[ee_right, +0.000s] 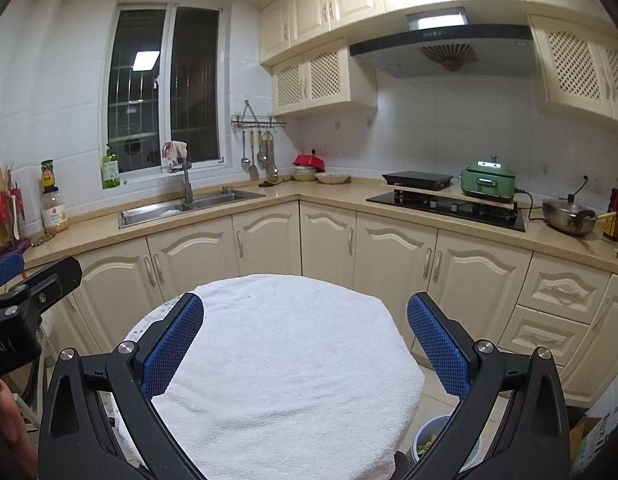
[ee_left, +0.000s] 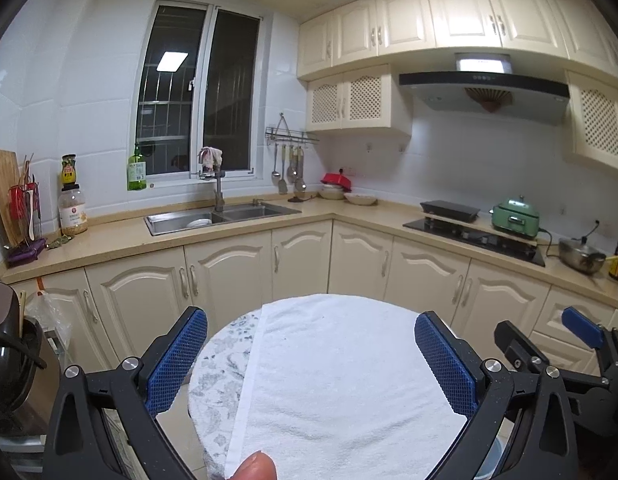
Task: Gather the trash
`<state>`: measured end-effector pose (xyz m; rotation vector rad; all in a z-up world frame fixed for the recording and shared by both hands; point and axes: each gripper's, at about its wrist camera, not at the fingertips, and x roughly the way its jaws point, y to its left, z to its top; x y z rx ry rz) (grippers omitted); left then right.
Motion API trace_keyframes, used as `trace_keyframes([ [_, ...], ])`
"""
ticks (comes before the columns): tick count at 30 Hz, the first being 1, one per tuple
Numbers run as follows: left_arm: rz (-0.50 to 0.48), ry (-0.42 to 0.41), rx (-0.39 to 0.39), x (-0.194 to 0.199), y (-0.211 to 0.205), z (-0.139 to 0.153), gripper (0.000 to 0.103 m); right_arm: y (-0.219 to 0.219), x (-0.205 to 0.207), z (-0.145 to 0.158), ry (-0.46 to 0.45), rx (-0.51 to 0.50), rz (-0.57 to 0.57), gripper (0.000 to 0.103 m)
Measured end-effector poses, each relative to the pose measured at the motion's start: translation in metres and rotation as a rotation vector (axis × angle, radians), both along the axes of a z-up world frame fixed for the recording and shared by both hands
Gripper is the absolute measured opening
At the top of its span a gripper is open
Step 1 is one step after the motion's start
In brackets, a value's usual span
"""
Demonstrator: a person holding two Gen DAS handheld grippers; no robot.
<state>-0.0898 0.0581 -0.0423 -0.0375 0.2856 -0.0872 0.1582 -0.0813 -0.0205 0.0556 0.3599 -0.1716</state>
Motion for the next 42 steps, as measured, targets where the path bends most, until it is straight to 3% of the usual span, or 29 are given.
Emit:
trace_keyframes([
  [42, 0.018, -0.016, 0.011, 0.005, -0.024, -0.016, 0.102, 0.013, -0.001, -0.004, -0.017, 0.002, 0.01, 0.103],
])
